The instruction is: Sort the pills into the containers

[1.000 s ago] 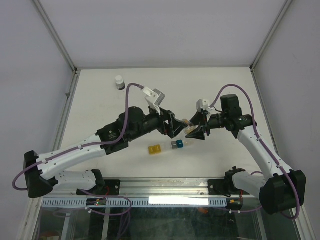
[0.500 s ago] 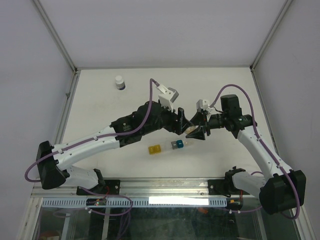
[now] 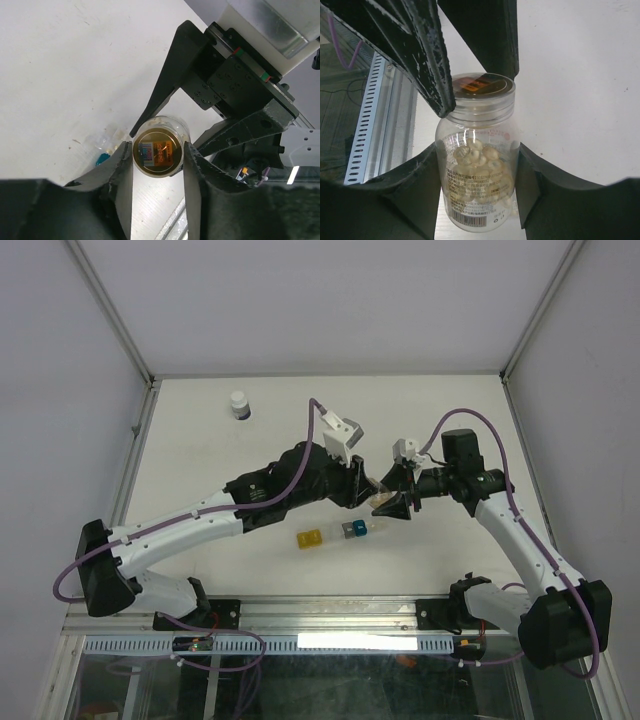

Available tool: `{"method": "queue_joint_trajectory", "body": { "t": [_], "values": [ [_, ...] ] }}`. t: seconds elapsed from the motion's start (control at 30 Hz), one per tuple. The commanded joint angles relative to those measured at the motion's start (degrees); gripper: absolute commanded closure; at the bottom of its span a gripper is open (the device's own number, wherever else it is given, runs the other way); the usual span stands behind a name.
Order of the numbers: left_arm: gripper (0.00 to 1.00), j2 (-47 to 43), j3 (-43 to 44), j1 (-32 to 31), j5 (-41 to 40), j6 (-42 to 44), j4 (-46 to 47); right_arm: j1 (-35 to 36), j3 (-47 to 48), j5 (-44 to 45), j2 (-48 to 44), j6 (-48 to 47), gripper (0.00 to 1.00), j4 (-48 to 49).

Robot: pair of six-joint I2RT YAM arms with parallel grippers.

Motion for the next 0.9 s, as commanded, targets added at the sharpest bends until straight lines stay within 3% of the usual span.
{"method": "queue_joint_trajectory", "body": {
  "t": [0.0,0.17,0.3,0.4,0.47,0.53,0.6,0.7,0.8,0.87],
  "values": [
    [0.74,0.73,3.17,-0.38,2.86,4.10,1.19,-0.08,1.39,-0.95,-0.71,0.29,1.00,1.97],
    [0.78,1.74,3.05,0.10,15.49,21.75,1.06,-0.10,1.46,-1.12,-0.80,0.26,1.00,1.92],
    [0.72,1.50,2.71,4.46,34.04,41.94,-1.17,-0.12,1.46,-1.23,-0.89,0.21,1.00,1.93],
    [0.53,1.11,2.75,9.77,46.51,54.46,-2.45,-0.10,1.34,-1.04,-0.98,0.28,1.00,1.95],
    [0.35,1.55,3.94,12.01,48.72,56.88,-2.25,-0.11,1.29,-0.95,-1.14,0.32,1.00,1.97],
    [0.21,0.96,3.80,12.63,46.10,55.53,1.51,-0.13,1.28,-0.89,-1.15,0.36,1.00,2.06],
    [0.04,-0.78,0.79,12.78,42.20,48.96,9.34,-0.12,1.23,-0.86,-1.07,0.28,1.00,2.05],
    [0.01,-5.01,-4.56,12.88,37.46,37.88,19.19,-0.13,1.26,-0.84,-1.07,0.32,1.00,2.06],
    [0.01,-8.97,-10.24,12.88,27.49,21.08,27.29,-0.10,1.20,-0.86,-0.98,0.23,1.00,2.06],
    [0.01,-10.83,-13.17,12.82,25.04,12.27,30.18,-0.12,1.21,-0.78,-0.98,0.18,1.00,2.11]
  ]
}}
